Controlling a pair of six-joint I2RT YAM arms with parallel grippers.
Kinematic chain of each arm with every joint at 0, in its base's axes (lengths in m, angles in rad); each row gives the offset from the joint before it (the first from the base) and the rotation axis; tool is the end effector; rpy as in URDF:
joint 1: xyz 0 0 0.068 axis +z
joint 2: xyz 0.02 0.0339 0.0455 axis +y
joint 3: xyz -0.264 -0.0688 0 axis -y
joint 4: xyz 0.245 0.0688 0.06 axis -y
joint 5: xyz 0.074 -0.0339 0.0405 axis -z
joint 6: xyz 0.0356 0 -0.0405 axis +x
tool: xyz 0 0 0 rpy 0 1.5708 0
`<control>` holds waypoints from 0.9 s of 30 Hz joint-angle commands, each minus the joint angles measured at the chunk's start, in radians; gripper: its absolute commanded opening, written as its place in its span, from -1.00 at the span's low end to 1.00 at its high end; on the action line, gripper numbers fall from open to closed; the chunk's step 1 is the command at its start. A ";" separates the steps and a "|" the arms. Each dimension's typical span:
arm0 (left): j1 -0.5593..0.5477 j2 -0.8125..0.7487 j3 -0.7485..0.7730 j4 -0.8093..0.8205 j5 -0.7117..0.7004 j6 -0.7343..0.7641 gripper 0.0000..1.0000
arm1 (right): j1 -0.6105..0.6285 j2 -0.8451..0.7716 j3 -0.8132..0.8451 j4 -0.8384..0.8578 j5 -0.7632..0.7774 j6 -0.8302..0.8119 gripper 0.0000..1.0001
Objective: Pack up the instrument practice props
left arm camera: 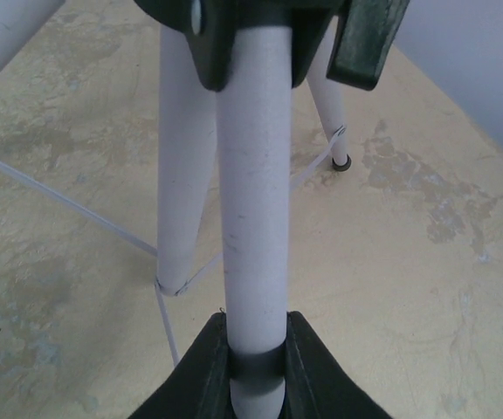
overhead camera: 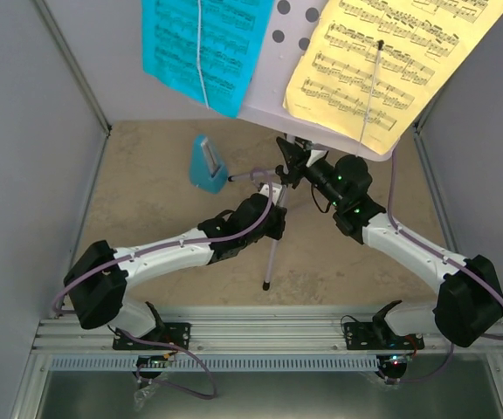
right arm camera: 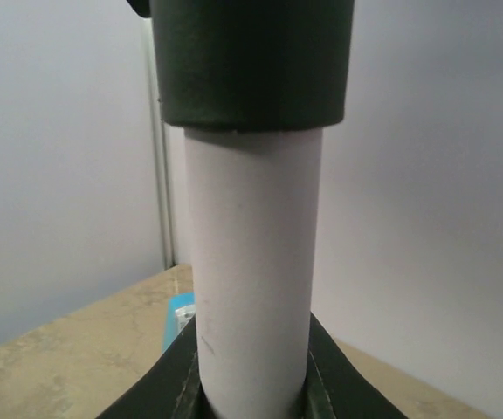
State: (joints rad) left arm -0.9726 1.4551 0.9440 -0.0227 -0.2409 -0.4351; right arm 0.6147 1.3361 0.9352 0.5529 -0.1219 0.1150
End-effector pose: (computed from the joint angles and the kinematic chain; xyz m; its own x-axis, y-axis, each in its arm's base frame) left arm 0.1906 -0.2646 0.2530 -0.5493 0.0792 -0.8318 0.5021 0.8271 -0.2528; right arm 0.2554 0.1856 0.3464 0.0459 0.1718 -0.9841 -0.6804 0.7266 0.0951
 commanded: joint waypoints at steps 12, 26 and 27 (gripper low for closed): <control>0.095 -0.233 -0.056 -0.012 0.135 0.059 0.98 | -0.221 0.010 0.026 0.042 -0.480 -0.075 -0.99; 0.292 -0.492 -0.057 -0.245 0.462 0.054 0.99 | -0.348 0.247 0.296 -0.162 -0.726 -0.278 -0.99; 0.294 -0.504 -0.053 -0.261 0.467 0.056 0.98 | -0.349 0.253 0.303 -0.175 -0.719 -0.296 -0.99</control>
State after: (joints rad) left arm -0.6975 0.9867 0.8528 -0.1753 0.1181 -0.3935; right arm 0.2741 1.5471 1.1839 0.4709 -0.7876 0.0803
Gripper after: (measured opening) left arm 0.992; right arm 0.200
